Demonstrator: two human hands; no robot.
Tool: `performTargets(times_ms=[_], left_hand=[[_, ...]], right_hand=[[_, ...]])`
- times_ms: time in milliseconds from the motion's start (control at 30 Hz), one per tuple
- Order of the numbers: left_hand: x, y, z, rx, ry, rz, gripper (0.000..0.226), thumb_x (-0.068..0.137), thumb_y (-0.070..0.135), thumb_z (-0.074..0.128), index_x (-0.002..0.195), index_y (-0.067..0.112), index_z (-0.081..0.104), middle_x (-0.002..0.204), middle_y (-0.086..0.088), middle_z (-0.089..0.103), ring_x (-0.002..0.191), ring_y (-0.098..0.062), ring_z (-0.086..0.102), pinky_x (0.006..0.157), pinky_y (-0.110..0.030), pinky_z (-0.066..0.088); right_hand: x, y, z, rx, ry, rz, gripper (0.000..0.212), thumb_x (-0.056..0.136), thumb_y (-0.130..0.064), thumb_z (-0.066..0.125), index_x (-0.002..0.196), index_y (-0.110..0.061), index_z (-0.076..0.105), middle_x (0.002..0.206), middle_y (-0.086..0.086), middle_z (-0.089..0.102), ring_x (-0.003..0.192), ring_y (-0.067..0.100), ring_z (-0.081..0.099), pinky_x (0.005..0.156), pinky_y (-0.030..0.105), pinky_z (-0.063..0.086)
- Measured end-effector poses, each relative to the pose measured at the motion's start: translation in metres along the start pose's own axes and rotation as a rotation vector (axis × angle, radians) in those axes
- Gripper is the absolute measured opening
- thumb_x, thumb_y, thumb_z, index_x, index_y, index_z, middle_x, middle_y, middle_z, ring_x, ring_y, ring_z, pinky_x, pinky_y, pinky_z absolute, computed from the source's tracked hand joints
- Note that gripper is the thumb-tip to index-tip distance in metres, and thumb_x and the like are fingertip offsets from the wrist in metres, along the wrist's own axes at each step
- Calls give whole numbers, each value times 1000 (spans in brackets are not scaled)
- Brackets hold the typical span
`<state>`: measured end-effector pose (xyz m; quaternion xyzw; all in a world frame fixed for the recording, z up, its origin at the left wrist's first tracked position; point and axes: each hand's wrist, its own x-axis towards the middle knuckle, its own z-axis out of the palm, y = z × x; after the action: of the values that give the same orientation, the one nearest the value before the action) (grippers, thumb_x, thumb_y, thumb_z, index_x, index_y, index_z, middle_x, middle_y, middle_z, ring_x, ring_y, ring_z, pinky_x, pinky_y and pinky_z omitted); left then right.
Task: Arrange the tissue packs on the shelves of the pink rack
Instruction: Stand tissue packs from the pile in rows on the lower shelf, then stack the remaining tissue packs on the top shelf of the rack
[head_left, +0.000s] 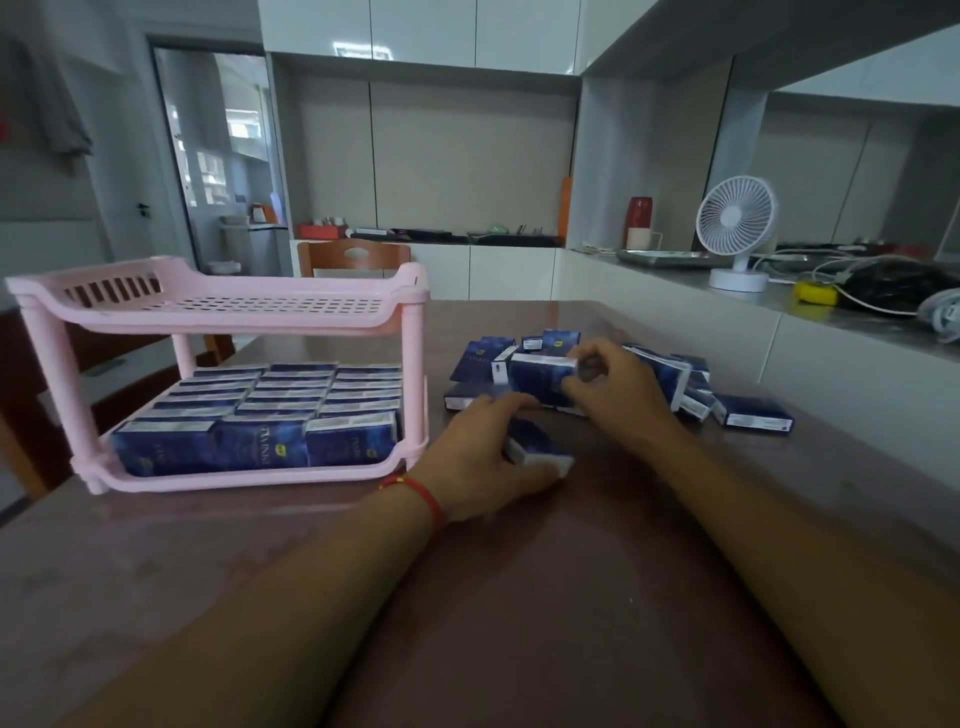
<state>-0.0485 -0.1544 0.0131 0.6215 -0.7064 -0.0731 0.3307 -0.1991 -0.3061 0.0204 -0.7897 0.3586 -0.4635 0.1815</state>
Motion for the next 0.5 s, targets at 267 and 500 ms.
performTargets(times_ms=[267, 500], left_hand=[[2, 9, 1, -441, 304, -259, 58, 93, 63, 49, 67, 11, 50, 44, 4, 45, 42, -22, 51, 42, -24, 35], [-1, 18, 5, -676, 116, -320, 25, 89, 7, 60, 113, 5, 54, 70, -18, 59, 45, -25, 52, 34, -23, 38]], right_hand=[[4, -18, -50, 871, -199, 316, 27, 95, -16, 48, 107, -11, 72, 102, 9, 72, 95, 26, 64, 73, 33, 55], [-3, -23, -48, 552, -562, 110, 30, 85, -28, 72, 114, -22, 74, 118, 9, 72, 110, 30, 68, 97, 54, 53]])
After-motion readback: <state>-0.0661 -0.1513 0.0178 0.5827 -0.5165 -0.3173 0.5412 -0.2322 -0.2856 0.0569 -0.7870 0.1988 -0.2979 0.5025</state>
